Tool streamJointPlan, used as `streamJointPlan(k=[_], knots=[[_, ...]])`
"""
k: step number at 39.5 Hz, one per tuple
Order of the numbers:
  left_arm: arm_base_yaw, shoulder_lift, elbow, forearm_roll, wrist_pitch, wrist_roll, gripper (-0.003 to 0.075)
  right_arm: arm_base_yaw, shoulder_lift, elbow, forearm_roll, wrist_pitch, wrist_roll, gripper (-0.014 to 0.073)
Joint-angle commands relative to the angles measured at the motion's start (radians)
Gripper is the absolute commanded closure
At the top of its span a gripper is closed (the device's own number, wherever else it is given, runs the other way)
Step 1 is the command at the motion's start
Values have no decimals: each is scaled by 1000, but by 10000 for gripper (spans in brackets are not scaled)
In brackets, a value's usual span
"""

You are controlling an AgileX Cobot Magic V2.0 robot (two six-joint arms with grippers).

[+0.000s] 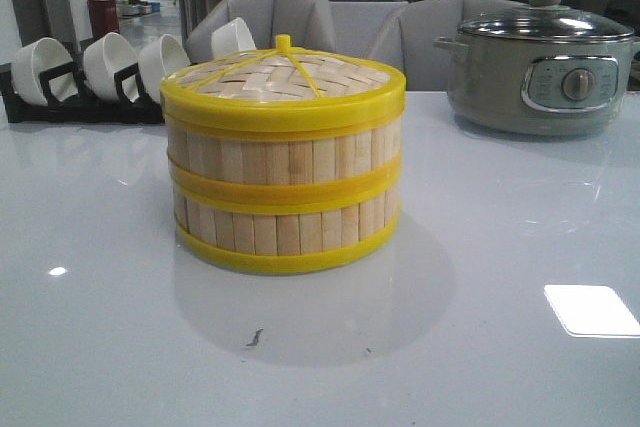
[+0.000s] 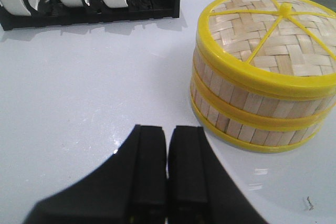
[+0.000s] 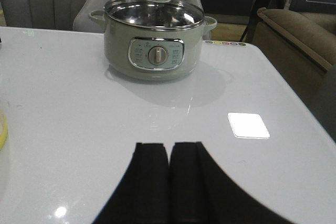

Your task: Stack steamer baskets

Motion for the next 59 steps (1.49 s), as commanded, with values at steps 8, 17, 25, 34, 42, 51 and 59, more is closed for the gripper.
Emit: streamJointPlan(k=[8,17,25,34,42,51,59], knots=[[1,-3,-29,-2,-83,-8,636,-6,3,-29,-7,-96,-4,525],[1,-3,-29,0,-85,-8,636,-6,3,-29,-7,-96,-4,525],[11,-25,-29,6,-187,-10,636,-6,3,-29,-7,-96,-4,525],[117,-195,17,8,-193,-10,636,-6,3,-29,-7,-96,-4,525],[235,-388,148,8,-206,-10,636,-6,3,-29,-7,-96,-4,525],[276,-543,355,-12,-332,-10,636,-6,3,-29,-7,-96,-4,525],[269,-625,493,-74,-429,-10,636,-6,3,-29,-7,-96,-4,525]])
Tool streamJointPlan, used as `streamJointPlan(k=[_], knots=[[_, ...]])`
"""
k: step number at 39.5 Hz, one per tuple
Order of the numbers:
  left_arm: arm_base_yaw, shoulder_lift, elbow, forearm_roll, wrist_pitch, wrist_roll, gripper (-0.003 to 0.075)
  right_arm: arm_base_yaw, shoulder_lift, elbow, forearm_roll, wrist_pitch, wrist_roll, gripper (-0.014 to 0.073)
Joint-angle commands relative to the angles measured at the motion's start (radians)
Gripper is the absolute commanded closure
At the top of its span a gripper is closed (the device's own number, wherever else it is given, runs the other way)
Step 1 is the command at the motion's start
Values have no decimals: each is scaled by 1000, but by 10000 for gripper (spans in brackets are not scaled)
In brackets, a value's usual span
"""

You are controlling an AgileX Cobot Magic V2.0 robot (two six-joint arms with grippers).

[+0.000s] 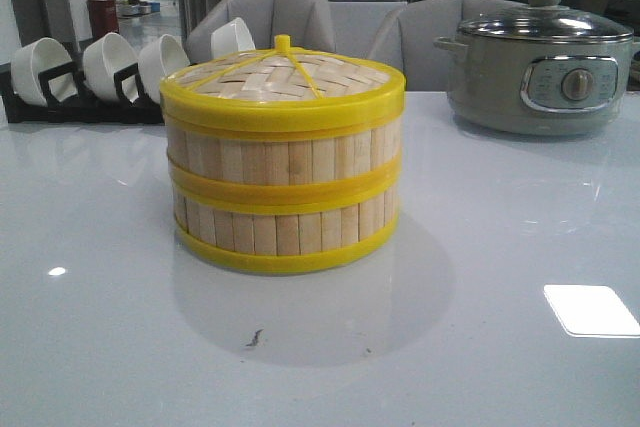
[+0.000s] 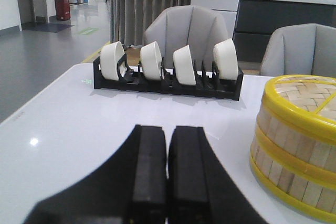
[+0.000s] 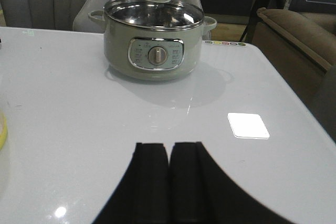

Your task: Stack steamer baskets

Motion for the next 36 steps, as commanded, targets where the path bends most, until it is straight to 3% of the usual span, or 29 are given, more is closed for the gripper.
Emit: streamJointPlan(k=[1,8,36], knots=[[-7,-32,21,-25,-142,-10,636,-6,3,-29,-7,-96,-4,525],[-7,-128,76,-25,-143,-10,636,-6,3,-29,-7,-96,-4,525],[-10,-123,76,-38,-107,-10,636,-6,5,-29,-7,-93,-4,525]])
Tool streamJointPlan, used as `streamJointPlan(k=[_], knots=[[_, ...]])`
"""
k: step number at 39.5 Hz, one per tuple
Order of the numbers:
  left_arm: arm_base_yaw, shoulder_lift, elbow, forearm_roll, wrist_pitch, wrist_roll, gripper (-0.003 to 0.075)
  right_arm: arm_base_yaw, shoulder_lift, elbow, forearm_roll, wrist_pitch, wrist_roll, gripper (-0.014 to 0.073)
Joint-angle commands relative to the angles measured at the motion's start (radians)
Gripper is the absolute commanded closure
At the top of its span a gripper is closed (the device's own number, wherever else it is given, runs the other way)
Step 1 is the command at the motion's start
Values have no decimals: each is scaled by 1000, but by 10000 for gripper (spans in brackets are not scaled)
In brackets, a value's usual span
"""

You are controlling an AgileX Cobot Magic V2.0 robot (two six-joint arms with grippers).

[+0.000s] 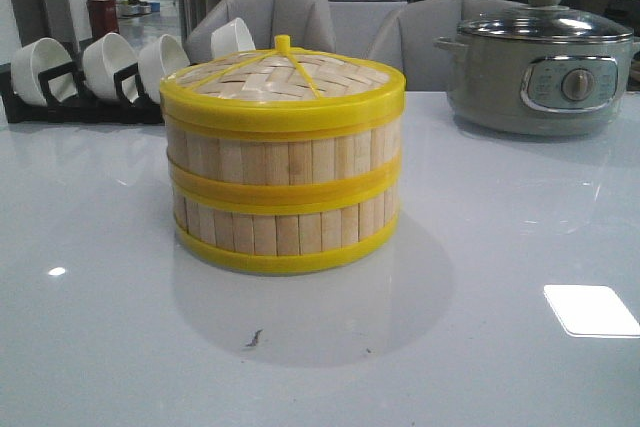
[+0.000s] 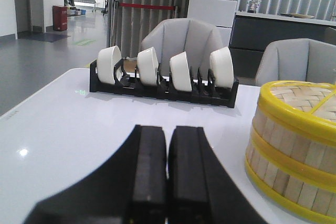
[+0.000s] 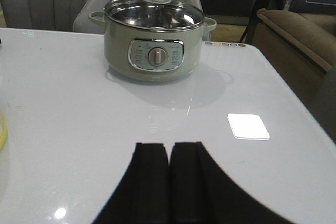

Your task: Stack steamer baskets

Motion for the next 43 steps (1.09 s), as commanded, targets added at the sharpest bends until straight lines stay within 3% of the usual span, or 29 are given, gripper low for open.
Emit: streamJointPlan(k=[1,8,43], knots=[[-6,-15,1,0,-100,-9,636,-6,5,-29,-7,-89,-4,525],[-6,-15,1,70,-132,-9,636,-6,5,-29,-7,-89,-4,525],[-6,-15,1,70,-128,-9,636,-6,5,-29,-7,-89,-4,525]])
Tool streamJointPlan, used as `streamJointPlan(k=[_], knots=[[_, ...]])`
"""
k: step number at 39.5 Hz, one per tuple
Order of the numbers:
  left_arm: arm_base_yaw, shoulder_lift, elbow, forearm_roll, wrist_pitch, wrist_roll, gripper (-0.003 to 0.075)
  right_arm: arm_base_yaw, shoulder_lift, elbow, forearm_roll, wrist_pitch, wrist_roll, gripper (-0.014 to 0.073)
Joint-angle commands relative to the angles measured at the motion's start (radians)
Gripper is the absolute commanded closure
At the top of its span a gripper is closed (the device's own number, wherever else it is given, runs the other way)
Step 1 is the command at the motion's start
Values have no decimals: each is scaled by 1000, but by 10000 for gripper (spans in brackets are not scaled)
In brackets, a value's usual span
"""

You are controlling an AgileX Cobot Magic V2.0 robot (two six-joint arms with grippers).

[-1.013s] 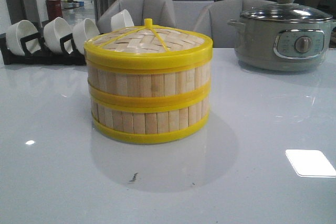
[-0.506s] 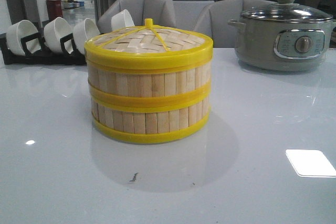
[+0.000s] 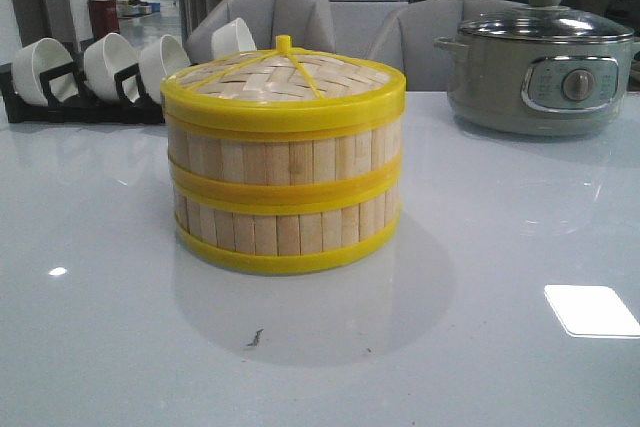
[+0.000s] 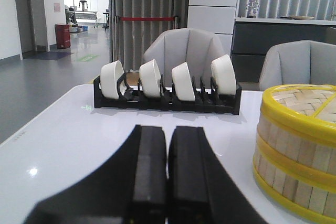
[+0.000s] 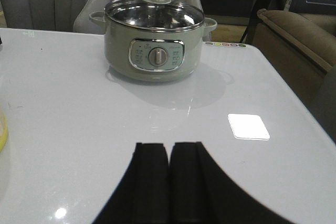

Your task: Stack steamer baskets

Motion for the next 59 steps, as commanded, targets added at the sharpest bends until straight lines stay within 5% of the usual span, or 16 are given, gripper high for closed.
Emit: streamJointPlan(k=[1,27,44,59], knots=[[-6,-15,1,0,-90,-8,636,-6,5,-29,-7,-89,-4,525],[-6,-15,1,0,-90,-8,636,-2,-93,-11,36,-51,21,526],[-6,-15,1,0,-90,-8,636,29,-322,243,53,-153,38,526],[-6,-13,1,0,-90,-8,636,33,-389,310,54,-168,46,526]])
